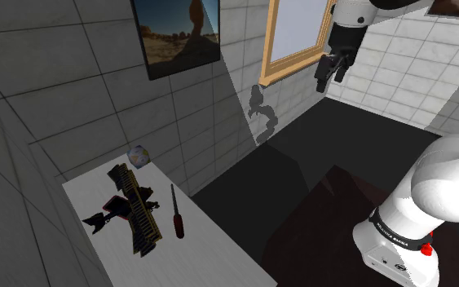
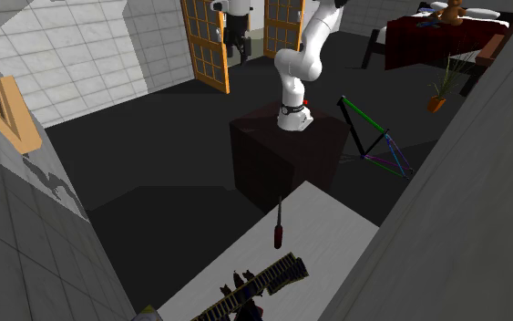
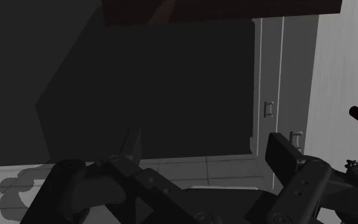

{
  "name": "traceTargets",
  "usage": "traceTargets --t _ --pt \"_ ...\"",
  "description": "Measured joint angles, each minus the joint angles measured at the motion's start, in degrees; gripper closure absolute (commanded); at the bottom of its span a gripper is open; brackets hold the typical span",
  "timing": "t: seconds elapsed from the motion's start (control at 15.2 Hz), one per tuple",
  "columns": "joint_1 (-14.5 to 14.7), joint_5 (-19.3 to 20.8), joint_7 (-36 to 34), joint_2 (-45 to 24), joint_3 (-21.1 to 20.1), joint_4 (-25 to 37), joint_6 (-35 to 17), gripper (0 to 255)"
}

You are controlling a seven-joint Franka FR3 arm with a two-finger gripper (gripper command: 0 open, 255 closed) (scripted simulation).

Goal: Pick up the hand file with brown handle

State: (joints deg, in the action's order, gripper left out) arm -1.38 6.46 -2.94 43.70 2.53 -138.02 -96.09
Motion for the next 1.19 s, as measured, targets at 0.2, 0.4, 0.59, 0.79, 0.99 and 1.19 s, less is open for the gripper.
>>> traceTargets --t 0.2,0.4,0.59,0.79,0.99,1.19 --pt "0.6 -0.6 -0.9 -0.2 -0.9 -1.5 -2.0 0" --pt "1.9 -1.9 -3.3 -1.1 -3.1 -4.8 -7.0 0" --pt "3.5 -3.2 -5.8 -2.6 -5.6 -7.6 -12.0 0" --pt "4.9 -4.3 -8.4 -5.8 -8.3 -9.3 -17.9 0" --pt "6.2 -5.1 -11.2 -9.0 -11.1 -11.4 -24.1 0" --pt "7.2 -5.4 -13.9 -12.6 -13.8 -12.1 -29.4 0"
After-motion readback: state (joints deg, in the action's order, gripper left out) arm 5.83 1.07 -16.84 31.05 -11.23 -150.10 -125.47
